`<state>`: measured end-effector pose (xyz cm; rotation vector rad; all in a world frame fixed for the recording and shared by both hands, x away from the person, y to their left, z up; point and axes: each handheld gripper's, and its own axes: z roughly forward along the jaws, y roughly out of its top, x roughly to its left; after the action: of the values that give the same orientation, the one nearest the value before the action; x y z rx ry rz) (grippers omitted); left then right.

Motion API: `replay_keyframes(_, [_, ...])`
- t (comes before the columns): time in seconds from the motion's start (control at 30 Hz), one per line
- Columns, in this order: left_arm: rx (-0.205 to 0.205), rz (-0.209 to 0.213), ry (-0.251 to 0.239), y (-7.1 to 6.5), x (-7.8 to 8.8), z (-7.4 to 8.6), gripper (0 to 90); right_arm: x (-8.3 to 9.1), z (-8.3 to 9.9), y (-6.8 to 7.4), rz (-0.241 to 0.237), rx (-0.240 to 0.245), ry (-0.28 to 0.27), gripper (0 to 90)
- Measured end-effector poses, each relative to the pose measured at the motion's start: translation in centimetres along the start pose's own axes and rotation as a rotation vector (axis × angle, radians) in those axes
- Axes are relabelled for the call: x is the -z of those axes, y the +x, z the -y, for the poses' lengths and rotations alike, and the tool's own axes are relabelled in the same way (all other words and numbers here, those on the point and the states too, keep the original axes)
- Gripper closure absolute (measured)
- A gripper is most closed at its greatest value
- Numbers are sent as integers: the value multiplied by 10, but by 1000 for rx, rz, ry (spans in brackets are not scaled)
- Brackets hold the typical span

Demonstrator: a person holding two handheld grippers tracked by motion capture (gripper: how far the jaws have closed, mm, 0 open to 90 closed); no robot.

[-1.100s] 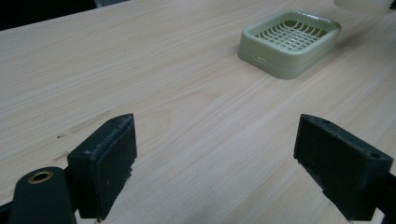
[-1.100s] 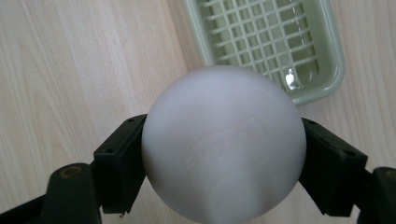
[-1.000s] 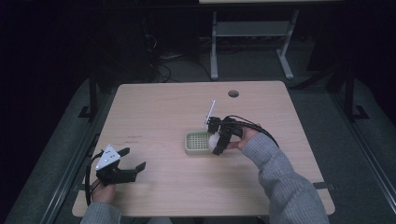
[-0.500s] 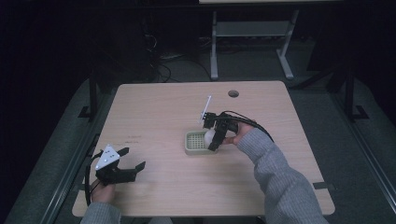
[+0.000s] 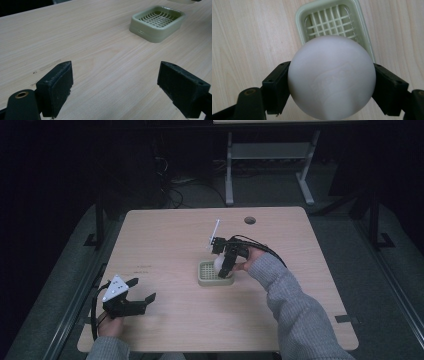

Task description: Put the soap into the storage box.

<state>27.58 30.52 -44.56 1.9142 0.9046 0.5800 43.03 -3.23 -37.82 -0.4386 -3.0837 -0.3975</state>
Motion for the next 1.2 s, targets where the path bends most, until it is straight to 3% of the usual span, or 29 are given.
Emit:
replay_keyframes(0.57, [-2, 11, 0, -1, 0, 0, 128, -19, -15, -3, 6, 14, 18, 231])
replay_keyframes(1.2, [3, 13, 4, -1, 0, 1, 128, -32, -20, -7, 8, 16, 38, 231])
